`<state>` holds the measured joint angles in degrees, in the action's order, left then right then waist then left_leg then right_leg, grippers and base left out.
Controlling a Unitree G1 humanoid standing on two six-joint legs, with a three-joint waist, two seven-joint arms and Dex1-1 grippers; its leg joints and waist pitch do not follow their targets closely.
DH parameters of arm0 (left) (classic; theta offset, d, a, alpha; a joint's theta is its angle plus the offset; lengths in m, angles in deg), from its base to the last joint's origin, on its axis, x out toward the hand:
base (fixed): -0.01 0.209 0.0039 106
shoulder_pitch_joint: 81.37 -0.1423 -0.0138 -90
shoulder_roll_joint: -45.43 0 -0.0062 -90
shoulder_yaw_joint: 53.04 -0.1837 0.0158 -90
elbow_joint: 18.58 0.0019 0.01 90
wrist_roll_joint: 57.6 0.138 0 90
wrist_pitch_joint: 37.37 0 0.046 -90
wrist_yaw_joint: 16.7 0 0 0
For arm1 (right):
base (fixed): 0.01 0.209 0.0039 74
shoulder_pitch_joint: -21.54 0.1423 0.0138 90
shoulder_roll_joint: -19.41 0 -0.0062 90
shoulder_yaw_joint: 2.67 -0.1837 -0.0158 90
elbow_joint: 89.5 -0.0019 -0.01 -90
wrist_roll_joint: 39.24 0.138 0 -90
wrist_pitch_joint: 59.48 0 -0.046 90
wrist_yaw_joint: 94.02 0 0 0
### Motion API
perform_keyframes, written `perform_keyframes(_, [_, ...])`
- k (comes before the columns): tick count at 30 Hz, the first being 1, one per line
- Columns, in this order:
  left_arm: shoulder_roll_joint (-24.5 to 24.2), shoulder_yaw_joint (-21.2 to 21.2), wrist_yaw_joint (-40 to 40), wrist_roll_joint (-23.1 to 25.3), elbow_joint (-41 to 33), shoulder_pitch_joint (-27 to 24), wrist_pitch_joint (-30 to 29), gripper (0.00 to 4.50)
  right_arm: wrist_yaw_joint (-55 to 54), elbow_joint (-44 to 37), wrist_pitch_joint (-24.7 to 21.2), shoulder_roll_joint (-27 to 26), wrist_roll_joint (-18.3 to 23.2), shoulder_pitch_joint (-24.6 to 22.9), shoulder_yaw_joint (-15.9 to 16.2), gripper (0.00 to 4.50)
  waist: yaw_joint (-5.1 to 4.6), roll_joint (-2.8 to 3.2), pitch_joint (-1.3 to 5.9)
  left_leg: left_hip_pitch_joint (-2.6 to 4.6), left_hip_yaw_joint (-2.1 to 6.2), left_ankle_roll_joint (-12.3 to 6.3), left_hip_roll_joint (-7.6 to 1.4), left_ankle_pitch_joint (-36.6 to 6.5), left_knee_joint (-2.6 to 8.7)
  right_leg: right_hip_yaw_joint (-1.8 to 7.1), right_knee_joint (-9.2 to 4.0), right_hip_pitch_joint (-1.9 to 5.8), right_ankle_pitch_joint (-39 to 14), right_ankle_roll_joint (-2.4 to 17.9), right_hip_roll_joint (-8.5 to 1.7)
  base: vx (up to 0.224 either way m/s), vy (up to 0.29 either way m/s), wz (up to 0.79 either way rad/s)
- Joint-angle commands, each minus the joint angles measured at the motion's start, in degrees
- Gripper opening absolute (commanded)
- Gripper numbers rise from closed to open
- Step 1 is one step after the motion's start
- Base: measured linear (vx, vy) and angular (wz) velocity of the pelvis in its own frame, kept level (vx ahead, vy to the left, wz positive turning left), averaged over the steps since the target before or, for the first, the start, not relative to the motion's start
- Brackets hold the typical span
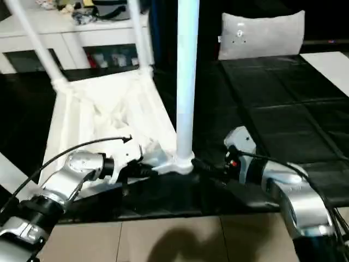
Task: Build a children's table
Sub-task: Rotate leg to tighten
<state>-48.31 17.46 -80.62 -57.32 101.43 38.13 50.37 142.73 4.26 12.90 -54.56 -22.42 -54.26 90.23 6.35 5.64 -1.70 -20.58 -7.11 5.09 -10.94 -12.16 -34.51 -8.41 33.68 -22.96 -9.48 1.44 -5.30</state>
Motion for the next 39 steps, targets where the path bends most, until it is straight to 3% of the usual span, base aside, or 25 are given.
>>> perform_keyframes(1, [-0.18, -1.87, -3.43, -0.23, -1.26, 1.59, 2.52, 0.0, 2.55, 2.12, 1.86, -0.28, -0.66, 1.77, 1.66, 3.22, 0.13, -0.85, 3.75, -0.53, -0.64, -6.94, -1.69, -4.69, 3.22, 3.19, -4.04, 3.85, -13.73, 7.82, -3.37, 0.0, 0.0, 0.0])
perform_keyframes(7, [-0.88, -3.11, -5.48, 0.89, -0.92, 2.01, 3.66, 0.0, 7.36, 8.21, 3.72, -1.5, -1.42, 5.49, 4.75, 2.86, 0.81, -0.93, 3.86, -0.67, -0.62, -6.93, -1.87, -4.53, 3.19, 3.25, -3.63, 3.93, -12.9, 8.65, -3.51, 0.0, 0.0, 0.0])
perform_keyframes(8, [-0.88, -3.16, -5.48, 1.02, -0.81, 2.06, 3.81, 0.0, 7.78, 8.71, 3.95, -1.58, -1.53, 5.76, 5.08, 2.71, 0.88, -1.34, 3.87, -0.66, -0.7, -7.01, -1.84, -4.48, 3.2, 3.23, -3.76, 3.93, -12.98, 8.57, -3.48, 0.0, 0.0, 0.0])
perform_keyframes(13, [-1.02, -3.53, -5.78, 1.78, -0.02, 2.36, 4.62, 0.0, 10.45, 13.31, 5.73, -2.62, -2.34, 8.5, 6.94, 2.27, 1.53, -1.51, 3.82, -0.55, -0.85, -6.79, -1.86, -4.31, 3.13, 3.34, -3.74, 3.67, -15.32, 8.02, -3.51, 0.0, 0.0, 0.0])
perform_keyframes(18, [-1.34, -3.75, -6.04, 1.82, -0.45, 2.15, 4.52, 0.0, 12.6, 15.16, 5.55, -3.07, -1.76, 9.53, 7.28, 1.92, 1.71, -1.32, 3.79, -0.68, -0.76, -6.47, -1.91, -4.79, 3.22, 3.34, -3.68, 3.72, -15.5, 7.83, -3.55, 0.0, 0.0, 0.0])
perform_keyframes(25, [-1.54, -3.95, -6.41, 1.88, -0.88, 1.72, 4.35, 0.0, 15.54, 15.74, 5.29, -3.35, -0.97, 8.71, 8.31, 1.88, 1.77, -1.2, 3.87, -0.66, -0.79, -6.68, -1.89, -4.54, 3.15, 3.31, -3.7, 3.68, -15.02, 8.0, -3.46, 0.0, 0.0, 0.0])
perform_keyframes(28, [-0.67, -3.13, -4.31, 1.71, -1.37, 1.97, 0.86, 0.0, 13.87, 11.72, 2.86, -4.16, 1.05, 6.27, 7.23, 1.88, 1.83, -1.2, 3.75, -0.56, -0.79, -6.42, -2.05, -4.89, 3.31, 3.43, -3.76, 3.68, -15.39, 7.84, -3.41, 0.0, 0.0, 0.0])
perform_keyframes(30, [1.12, -2.06, -1.21, 1.37, -1.62, 2.67, -3.41, 0.0, 7.96, 7.05, 0.59, -5.62, 0.03, 3.57, 7.09, 1.88, 1.85, -1.3, 3.65, -0.61, -0.84, -6.19, -2.07, -4.97, 3.38, 3.5, -3.81, 3.68, -15.99, 7.71, -3.48, 0.0, 0.0, 0.0])
perform_keyframes(32, [2.85, -1.29, 2.71, 1.97, -1.48, 3.43, -5.89, 0.0, 0.17, 4.17, -1.63, -8.02, -2.05, 2.05, 6.47, 1.88, 1.86, -1.06, 3.4, -0.49, -0.73, -4.78, -1.95, -5.36, 3.68, 3.49, -4.11, 3.59, -17.64, 6.91, -3.4, 0.0, 0.0, 0.0])
perform_keyframes(33, [3.53, -0.98, 4.24, 2.19, -1.42, 3.7, -6.91, 0.0, -3.11, 3.45, -2.97, -9.23, -2.69, 1.78, 5.92, 1.88, 1.46, -1.26, 3.2, -0.45, -0.84, -3.84, -1.5, -7.88, 3.89, 3.15, -4.72, 3.77, -21.72, 5.45, -3.37, 0.0, 0.0, 0.0])
perform_keyframes(35, [4.63, -0.68, 6.84, 2.9, -1.67, 4.14, -8.91, 0.0, -8.89, 1.87, -6.72, -11.99, -2.7, 1.3, 4.12, 1.88, 0.87, -0.7, 2.83, 0.0, -1.0, -2.69, -0.98, -10.34, 3.88, 2.84, -5.64, 3.36, -27.39, 3.41, -3.25, 0.0, 0.0, 0.0])
perform_keyframes(36, [5.34, -0.47, 8.19, 3.15, -1.86, 4.39, -10.41, 0.0, -11.67, 0.91, -8.62, -13.51, -2.46, 0.99, 3.07, 1.88, 0.65, -0.86, 2.78, -0.04, -1.01, -2.42, -0.87, -11.07, 3.91, 2.66, -5.93, 3.44, -28.73, 2.61, -3.2, 0.0, 0.0, 0.0])
perform_keyframes(37, [6.77, 0.07, 9.97, 2.87, -2.44, 4.65, -12.62, 0.0, -16.25, -0.71, -11.52, -16.07, -2.44, 0.44, 1.58, 1.88, -0.19, -0.34, 2.66, 0.07, -0.83, -1.79, -0.67, -12.6, 4.0, 2.35, -6.31, 3.31, -30.38, 1.38, -3.09, 0.0, 0.0, 0.0])
perform_keyframes(39, [7.89, 0.52, 11.21, 2.57, -3.04, 4.74, -14.3, 0.0, -19.37, -2.08, -13.31, -17.67, -2.94, -0.09, 0.85, 1.88, -1.12, -0.7, 2.72, -0.17, -0.71, -1.79, -0.45, -13.48, 3.97, 1.93, -6.68, 3.55, -30.74, 0.36, -2.96, 0.0, 0.0, 0.0])
